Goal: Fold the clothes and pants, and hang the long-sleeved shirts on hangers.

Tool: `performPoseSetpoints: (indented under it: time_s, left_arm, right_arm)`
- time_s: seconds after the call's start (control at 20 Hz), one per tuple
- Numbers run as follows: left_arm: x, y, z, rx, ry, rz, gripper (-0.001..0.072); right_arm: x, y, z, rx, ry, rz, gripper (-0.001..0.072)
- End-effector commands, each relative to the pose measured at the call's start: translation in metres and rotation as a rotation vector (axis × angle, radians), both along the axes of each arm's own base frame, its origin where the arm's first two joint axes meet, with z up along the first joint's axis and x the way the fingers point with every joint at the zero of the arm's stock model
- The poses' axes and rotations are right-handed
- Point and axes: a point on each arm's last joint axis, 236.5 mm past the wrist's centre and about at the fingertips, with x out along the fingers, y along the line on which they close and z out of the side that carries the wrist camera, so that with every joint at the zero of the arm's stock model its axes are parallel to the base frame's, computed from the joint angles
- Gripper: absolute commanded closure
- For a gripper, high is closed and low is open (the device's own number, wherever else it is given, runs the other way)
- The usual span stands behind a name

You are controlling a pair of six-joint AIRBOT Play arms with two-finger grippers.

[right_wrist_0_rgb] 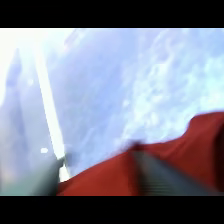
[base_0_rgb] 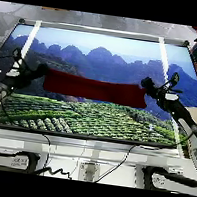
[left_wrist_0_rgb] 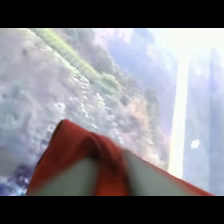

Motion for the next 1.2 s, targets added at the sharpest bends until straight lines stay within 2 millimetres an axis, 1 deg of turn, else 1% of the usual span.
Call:
performPoseSetpoints:
  time_s: [0.0,0.05,0.1,0.15,0.25,0.3,0.35,0.45,0.5,0.55,0.6,0.65,0.7,0.75,0.8,0.85,0.9,0.95,1.1,1.15]
  left_arm:
    - [0.008,-0.017,-0.018,0.098,0.036,-0.157,0.0061]
    - [0.008,-0.014,-0.016,0.121,0.037,-0.166,0.0065]
    - [0.008,-0.01,-0.015,0.128,0.054,-0.166,0.0103]
    - [0.005,-0.007,-0.017,0.161,0.082,-0.187,0.011]
    - [-0.009,0.009,-0.026,0.302,0.197,-0.263,0.0111]
    - [-0.019,0.025,-0.031,0.368,0.288,-0.262,0.0121]
    - [-0.028,0.049,-0.033,0.435,0.378,-0.214,0.0123]
    - [-0.046,0.094,-0.028,0.531,0.515,-0.093,0.0121]
    - [-0.054,0.104,-0.027,0.536,0.553,-0.079,0.0118]
    - [-0.06,0.109,-0.028,0.513,0.576,-0.068,0.0075]
    - [-0.065,0.111,-0.032,0.475,0.598,-0.057,0.0016]
    - [-0.071,0.11,-0.039,0.422,0.624,-0.051,0.0011]
    - [-0.078,0.104,-0.048,0.366,0.65,-0.086,0.0011]
    - [-0.084,0.089,-0.057,0.323,0.663,-0.189,0.0011]
    - [-0.089,0.07,-0.062,0.261,0.657,-0.292,0.0011]
    - [-0.09,0.053,-0.064,0.19,0.637,-0.357,0.0011]
    - [-0.084,0.043,-0.063,0.123,0.606,-0.374,0.0011]
    - [-0.076,0.039,-0.062,0.071,0.577,-0.36,0.0011]
    - [-0.048,0.04,-0.061,-0.052,0.493,-0.282,0.001]
    - [-0.043,0.04,-0.066,-0.08,0.484,-0.264,0.001]
  right_arm:
    - [0.011,0.001,-0.018,-0.016,0.027,0.014,0.0082]
    - [0.01,0.003,-0.019,-0.033,0.03,0.036,0.0082]
    - [0.007,0.006,-0.02,-0.045,0.036,0.063,0.0083]
    - [0.005,0.01,-0.022,-0.05,0.043,0.084,0.0082]
    - [0.002,0.015,-0.023,-0.044,0.054,0.109,0.0082]
    - [0.001,0.017,-0.024,-0.042,0.059,0.119,0.0082]
    - [0.0,0.019,-0.025,-0.037,0.063,0.127,0.0083]
    - [-0.003,0.023,-0.026,-0.028,0.071,0.143,0.0083]
    - [-0.006,0.027,-0.027,-0.019,0.082,0.162,0.0089]
    - [-0.011,0.035,-0.029,-0.01,0.099,0.199,0.0089]
    - [-0.018,0.041,-0.033,-0.013,0.119,0.242,0.0089]
    - [-0.026,0.047,-0.037,-0.026,0.142,0.294,0.0089]
    - [-0.035,0.051,-0.042,-0.047,0.165,0.343,0.0089]
    - [-0.044,0.055,-0.048,-0.069,0.192,0.396,0.0089]
    - [-0.054,0.058,-0.053,-0.095,0.22,0.45,0.0089]
    - [-0.062,0.058,-0.058,-0.125,0.244,0.499,0.0089]
    - [-0.068,0.058,-0.059,-0.152,0.262,0.539,0.0089]
    - [-0.069,0.058,-0.059,-0.17,0.27,0.56,0.0089]
    - [-0.058,0.059,-0.043,-0.178,0.241,0.569,0.0089]
    - [-0.056,0.061,-0.037,-0.179,0.231,0.576,0.0089]
